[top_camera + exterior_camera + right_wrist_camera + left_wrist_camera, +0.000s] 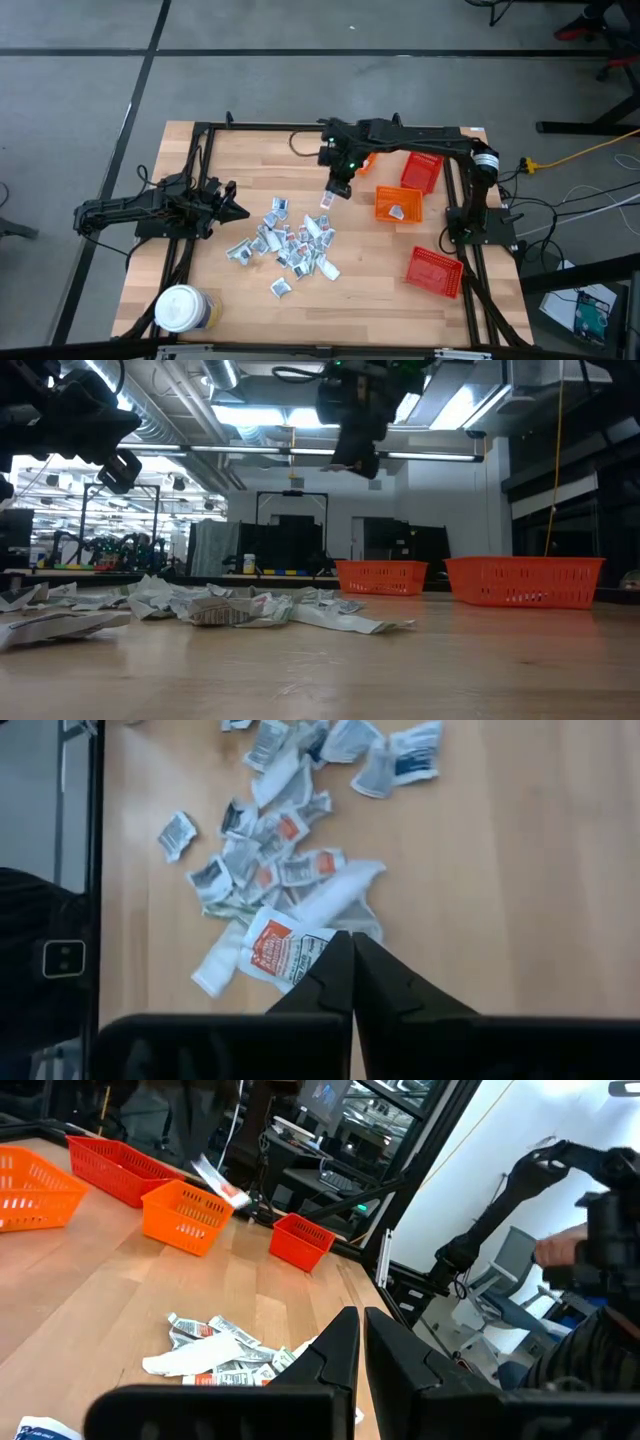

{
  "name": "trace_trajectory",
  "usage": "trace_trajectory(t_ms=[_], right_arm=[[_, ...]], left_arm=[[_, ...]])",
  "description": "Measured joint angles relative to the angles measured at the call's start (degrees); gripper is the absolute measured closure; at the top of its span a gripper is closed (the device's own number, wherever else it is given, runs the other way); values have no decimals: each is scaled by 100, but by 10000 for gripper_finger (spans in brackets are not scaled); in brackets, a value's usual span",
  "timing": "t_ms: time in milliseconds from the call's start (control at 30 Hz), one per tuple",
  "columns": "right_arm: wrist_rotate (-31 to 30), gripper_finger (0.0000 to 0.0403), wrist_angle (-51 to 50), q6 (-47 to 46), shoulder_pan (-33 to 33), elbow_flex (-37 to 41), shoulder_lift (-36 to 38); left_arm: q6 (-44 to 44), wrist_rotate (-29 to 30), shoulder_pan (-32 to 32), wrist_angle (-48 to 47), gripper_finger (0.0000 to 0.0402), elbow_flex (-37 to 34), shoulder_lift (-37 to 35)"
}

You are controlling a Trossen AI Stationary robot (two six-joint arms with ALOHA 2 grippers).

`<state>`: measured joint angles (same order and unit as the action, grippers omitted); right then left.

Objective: Pick & Place First Aid Supplies
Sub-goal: Put the orange ointment pack into the top red bin

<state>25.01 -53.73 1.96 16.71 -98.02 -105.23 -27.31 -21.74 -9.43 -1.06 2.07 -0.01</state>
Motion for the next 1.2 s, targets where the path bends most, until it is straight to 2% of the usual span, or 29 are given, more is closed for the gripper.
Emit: trace_trajectory(t_ms=[600, 800, 900, 1000, 1200], right_arm=[[-1523, 401, -1868, 507, 1149, 0, 944], [-1706, 401, -2325, 786, 1541, 47, 1193], [-1709, 401, -2175, 940, 1716, 515, 1529], [-1706, 401, -1652, 941, 1880, 1379, 1990], [-1818, 401, -946, 522, 2287, 2811, 2843]], left_arm=[[0, -2, 0, 1, 386, 0, 0], [0, -2, 0, 1, 386, -1, 0], [0, -2, 2, 0, 386, 0, 0], [0, -2, 0, 2, 386, 0, 0], [0, -2, 1, 1, 386, -1, 0]])
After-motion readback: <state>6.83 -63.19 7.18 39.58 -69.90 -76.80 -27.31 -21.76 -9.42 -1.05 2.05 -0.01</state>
